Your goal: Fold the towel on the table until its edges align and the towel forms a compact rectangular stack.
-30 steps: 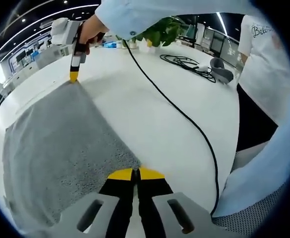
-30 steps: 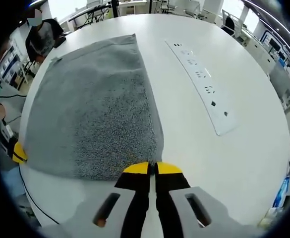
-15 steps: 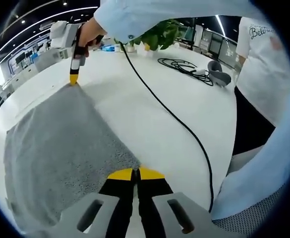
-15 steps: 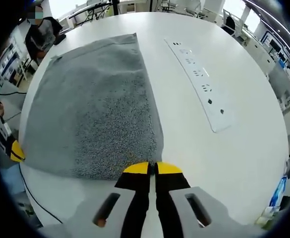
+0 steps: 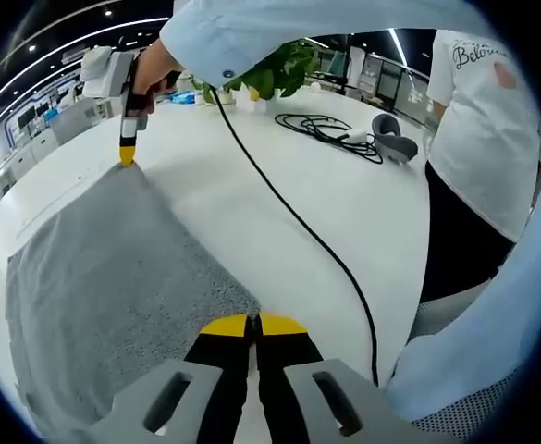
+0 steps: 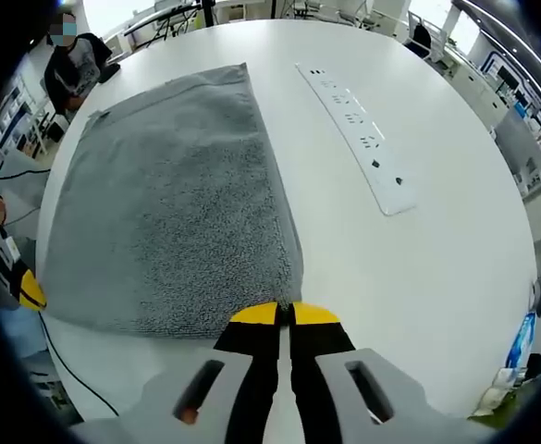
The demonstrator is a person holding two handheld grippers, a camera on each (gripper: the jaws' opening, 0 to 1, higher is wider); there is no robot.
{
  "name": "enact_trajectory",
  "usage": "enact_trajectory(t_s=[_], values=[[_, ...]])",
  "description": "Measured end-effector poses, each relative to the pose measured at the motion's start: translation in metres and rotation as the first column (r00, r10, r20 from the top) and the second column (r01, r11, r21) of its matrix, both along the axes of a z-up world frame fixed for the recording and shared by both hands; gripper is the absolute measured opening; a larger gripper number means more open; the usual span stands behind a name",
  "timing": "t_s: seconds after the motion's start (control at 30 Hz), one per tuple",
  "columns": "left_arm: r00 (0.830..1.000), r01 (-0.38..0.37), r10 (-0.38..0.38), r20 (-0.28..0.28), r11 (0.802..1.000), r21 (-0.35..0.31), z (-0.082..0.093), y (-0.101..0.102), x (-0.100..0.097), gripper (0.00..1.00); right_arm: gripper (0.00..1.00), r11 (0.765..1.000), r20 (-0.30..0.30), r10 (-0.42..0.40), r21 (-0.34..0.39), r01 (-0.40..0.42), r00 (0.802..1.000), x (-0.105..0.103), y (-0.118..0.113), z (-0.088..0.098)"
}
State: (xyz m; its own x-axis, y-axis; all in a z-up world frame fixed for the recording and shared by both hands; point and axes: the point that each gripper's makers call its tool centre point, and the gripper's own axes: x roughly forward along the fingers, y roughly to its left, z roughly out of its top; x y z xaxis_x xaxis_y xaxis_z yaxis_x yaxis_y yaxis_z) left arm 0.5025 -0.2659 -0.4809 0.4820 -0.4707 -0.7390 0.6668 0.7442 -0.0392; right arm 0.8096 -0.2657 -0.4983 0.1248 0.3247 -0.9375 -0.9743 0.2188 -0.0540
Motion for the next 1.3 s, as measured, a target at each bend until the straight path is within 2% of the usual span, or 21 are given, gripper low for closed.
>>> enact_trajectory(t_s=[0.67, 1.3], values=[[0.998, 0.046, -0.045, 0.031, 0.999, -0.029, 0.018, -0.028, -0.005, 0.02, 0.01, 0.999, 0.002, -0.037, -0.022, 0.037, 0.999, -0.003, -0.035, 0.019], [0.992, 0.07, -0.064, 0.109, 0.996, -0.058, 0.059, -0.04, -0.006, 0.03, 0.01, 0.998, 0.009, -0.052, -0.043, 0.053, 0.999, -0.007, -0.045, 0.059]])
